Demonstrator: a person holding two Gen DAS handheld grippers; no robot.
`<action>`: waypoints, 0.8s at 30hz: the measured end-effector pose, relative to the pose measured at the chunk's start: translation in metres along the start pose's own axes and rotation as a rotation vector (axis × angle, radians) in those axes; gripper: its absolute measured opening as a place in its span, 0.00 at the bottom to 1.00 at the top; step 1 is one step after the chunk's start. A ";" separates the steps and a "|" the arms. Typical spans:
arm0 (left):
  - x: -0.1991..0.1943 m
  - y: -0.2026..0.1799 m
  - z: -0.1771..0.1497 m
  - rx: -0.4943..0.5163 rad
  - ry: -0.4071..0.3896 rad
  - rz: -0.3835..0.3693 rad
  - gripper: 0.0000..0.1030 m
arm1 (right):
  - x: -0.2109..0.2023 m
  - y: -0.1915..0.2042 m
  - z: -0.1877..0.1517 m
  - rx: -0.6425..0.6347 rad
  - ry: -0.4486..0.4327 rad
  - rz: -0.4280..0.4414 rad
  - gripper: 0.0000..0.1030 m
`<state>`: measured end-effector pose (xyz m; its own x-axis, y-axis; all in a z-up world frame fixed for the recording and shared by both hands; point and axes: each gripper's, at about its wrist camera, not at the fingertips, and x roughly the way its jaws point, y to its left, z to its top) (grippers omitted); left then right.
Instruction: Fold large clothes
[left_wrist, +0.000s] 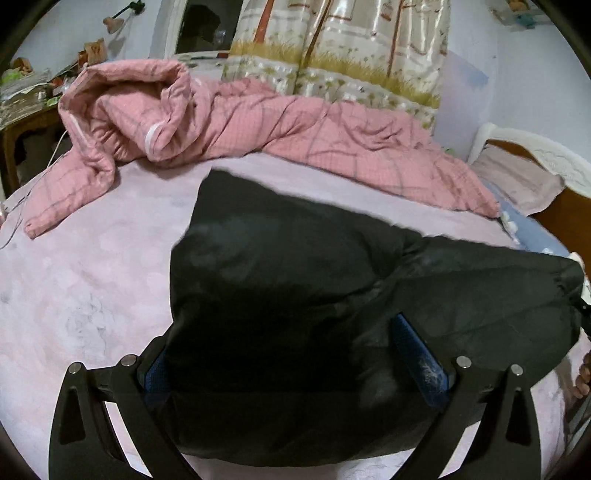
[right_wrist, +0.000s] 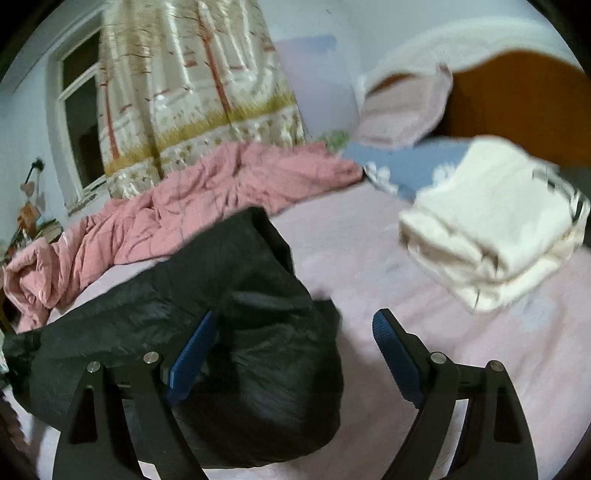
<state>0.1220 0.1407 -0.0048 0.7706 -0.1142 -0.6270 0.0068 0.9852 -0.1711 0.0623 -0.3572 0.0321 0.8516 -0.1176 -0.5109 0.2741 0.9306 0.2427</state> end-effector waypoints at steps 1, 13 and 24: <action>0.002 0.001 -0.002 0.003 0.006 0.015 1.00 | 0.004 -0.003 -0.001 0.016 0.015 0.001 0.85; -0.006 -0.013 0.011 0.088 -0.095 -0.066 0.30 | 0.015 0.022 -0.006 -0.104 0.034 -0.039 0.18; 0.044 -0.025 0.027 0.116 -0.032 0.021 0.39 | 0.073 0.029 -0.005 -0.108 0.187 -0.154 0.18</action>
<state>0.1728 0.1146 -0.0077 0.7911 -0.0909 -0.6049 0.0627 0.9957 -0.0677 0.1302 -0.3371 -0.0023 0.7029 -0.2041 -0.6814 0.3368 0.9393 0.0660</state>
